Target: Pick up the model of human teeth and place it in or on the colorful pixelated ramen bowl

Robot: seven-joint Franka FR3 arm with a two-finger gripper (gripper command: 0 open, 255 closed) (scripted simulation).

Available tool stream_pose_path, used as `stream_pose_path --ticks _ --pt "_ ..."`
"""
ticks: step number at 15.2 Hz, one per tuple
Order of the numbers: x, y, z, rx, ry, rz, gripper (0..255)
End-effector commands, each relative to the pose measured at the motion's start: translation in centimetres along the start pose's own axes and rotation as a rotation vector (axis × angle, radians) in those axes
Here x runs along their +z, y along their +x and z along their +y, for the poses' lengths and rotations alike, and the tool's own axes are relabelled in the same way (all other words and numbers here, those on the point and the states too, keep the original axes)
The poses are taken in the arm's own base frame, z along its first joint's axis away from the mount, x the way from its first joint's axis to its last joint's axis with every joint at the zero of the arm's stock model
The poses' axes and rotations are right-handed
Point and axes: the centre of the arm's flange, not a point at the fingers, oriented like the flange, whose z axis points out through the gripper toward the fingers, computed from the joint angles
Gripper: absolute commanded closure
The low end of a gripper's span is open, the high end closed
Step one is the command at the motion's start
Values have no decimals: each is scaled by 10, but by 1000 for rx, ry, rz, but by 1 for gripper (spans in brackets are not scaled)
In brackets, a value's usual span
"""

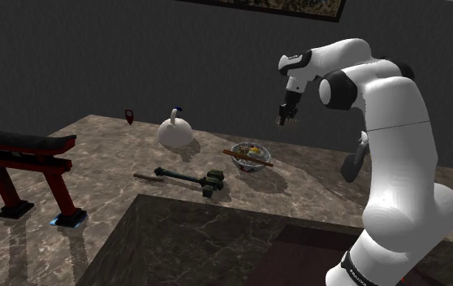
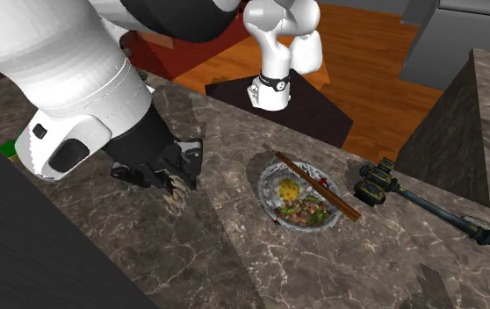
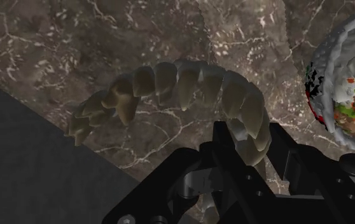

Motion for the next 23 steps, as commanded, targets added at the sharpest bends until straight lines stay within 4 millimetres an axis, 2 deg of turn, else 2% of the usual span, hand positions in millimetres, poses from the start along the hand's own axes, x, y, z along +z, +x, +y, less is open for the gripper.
stream_pose_path --ticks 1,5,23 --pt "-11 -1 -3 0 0 0 255" --pt "-28 -3 -7 0 0 0 255" --pt "6 -14 -242 0 0 0 255"
